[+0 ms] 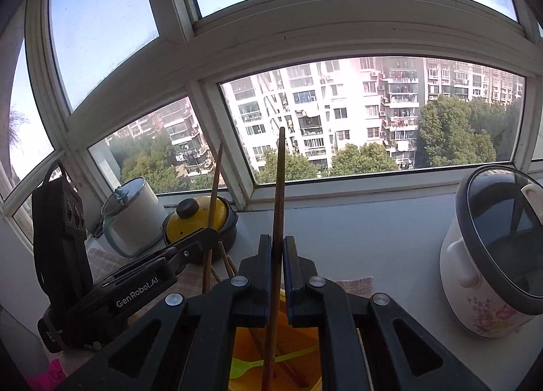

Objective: Organize utensils
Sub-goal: 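Open both tools to drop the chopsticks into the yellow bin, then move the left tool to the last chopstick while the right tool approaches the steel spoon, then close the left tool on the chopstick while the right tool grasps the steel spoon handle, then lift and carry the chopstick and steel spoon over the yellow bin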

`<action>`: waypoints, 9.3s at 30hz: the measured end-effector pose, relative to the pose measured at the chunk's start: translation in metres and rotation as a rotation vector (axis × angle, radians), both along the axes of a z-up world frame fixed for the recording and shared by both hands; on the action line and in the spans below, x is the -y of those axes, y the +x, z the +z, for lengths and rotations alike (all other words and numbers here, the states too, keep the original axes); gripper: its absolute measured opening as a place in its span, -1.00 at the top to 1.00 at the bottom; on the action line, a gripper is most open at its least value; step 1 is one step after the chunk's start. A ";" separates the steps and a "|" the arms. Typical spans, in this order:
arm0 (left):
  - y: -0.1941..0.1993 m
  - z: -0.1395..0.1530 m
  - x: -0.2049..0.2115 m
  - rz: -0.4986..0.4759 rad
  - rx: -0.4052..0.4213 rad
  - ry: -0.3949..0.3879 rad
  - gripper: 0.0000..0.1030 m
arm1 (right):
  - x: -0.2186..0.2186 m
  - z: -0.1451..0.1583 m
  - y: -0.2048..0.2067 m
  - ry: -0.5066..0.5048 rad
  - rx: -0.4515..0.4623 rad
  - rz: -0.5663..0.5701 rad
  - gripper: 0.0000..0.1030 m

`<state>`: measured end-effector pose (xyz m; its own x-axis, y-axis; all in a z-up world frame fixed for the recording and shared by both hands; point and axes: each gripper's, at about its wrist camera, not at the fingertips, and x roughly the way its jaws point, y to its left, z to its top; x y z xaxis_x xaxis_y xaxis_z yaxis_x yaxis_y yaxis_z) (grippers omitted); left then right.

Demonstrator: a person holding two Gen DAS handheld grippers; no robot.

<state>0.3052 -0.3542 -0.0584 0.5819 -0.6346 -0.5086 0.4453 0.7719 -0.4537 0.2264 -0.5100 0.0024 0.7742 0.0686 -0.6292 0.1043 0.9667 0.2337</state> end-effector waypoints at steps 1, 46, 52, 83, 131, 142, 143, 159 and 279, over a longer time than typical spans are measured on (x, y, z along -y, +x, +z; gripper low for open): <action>0.000 0.000 0.000 0.000 0.000 0.000 0.92 | 0.001 0.000 0.001 0.004 0.002 -0.003 0.93; -0.040 0.006 -0.046 -0.056 -0.017 0.056 0.76 | -0.027 -0.029 -0.038 -0.036 -0.062 -0.060 -0.25; -0.056 0.006 -0.083 -0.043 -0.020 0.071 0.42 | -0.049 -0.025 -0.046 -0.046 -0.047 -0.057 -0.59; -0.115 -0.073 -0.346 0.248 -0.257 0.244 0.01 | -0.225 -0.069 -0.030 -0.099 -0.101 0.326 -0.82; -0.138 -0.129 -0.385 0.235 -0.416 0.179 0.40 | -0.397 -0.205 0.025 -0.168 -0.607 0.845 0.67; -0.136 -0.131 -0.387 0.237 -0.419 0.171 0.40 | -0.405 -0.206 0.032 -0.159 -0.637 0.863 0.66; -0.135 -0.131 -0.387 0.237 -0.419 0.171 0.40 | -0.407 -0.207 0.031 -0.165 -0.638 0.862 0.68; -0.131 -0.133 -0.389 0.237 -0.422 0.172 0.40 | -0.409 -0.208 0.030 -0.277 -0.628 0.806 0.70; -0.006 0.025 -0.034 0.017 -0.047 -0.046 0.92 | -0.014 -0.009 -0.014 -0.038 -0.067 0.111 0.97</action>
<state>0.2991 -0.3200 -0.0330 0.5687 -0.6487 -0.5058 0.4100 0.7566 -0.5093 0.2127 -0.4957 -0.0066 0.7197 0.1261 -0.6827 0.0105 0.9813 0.1923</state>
